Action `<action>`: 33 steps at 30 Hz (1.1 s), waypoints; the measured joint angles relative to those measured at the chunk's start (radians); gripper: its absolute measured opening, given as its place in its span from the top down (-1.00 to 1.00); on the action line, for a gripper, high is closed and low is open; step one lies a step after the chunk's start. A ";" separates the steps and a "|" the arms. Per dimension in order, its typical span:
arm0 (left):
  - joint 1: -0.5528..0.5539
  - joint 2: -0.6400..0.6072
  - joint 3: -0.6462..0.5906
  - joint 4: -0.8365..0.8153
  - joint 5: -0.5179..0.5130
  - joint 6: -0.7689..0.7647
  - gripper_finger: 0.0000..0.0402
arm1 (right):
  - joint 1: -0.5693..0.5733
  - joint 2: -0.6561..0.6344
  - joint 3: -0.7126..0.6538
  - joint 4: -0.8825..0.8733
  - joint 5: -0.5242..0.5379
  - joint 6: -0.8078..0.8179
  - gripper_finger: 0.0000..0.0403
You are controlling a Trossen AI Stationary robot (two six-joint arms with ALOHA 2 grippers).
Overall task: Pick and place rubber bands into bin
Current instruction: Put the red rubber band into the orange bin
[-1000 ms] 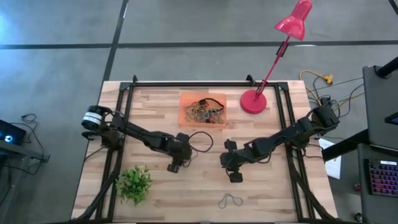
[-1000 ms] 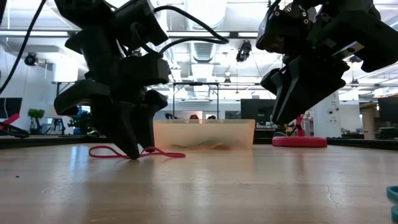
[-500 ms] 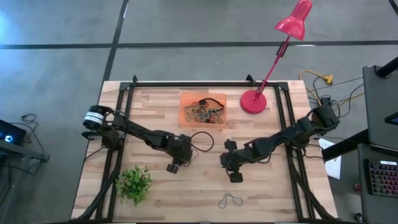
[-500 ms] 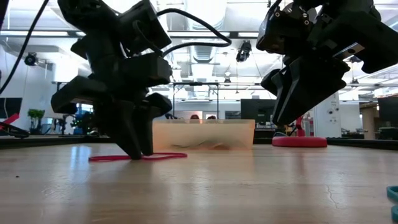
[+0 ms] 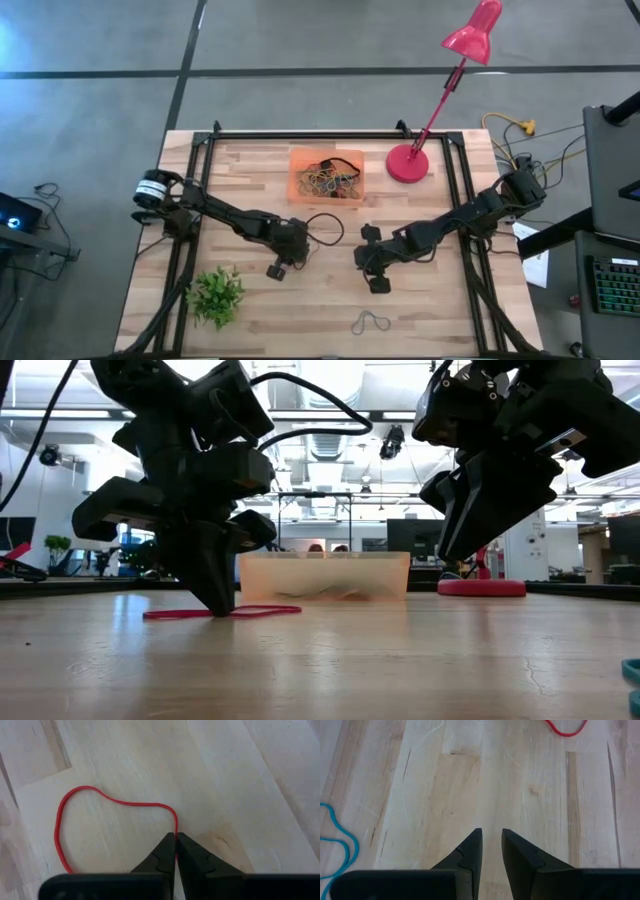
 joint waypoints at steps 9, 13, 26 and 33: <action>-0.002 -0.161 -0.004 -0.024 -0.009 0.017 1.00 | 0.000 0.000 0.000 0.000 0.000 0.000 0.69; -0.001 -0.254 0.002 0.004 -0.008 0.024 1.00 | 0.000 0.000 -0.002 -0.002 0.000 0.000 0.69; 0.002 -0.211 -0.001 -0.109 -0.005 -0.039 0.95 | 0.000 0.000 -0.007 0.001 0.000 0.000 0.69; 0.002 -0.161 0.000 -0.129 0.056 -0.065 0.52 | 0.000 0.000 -0.007 0.003 0.008 0.000 0.69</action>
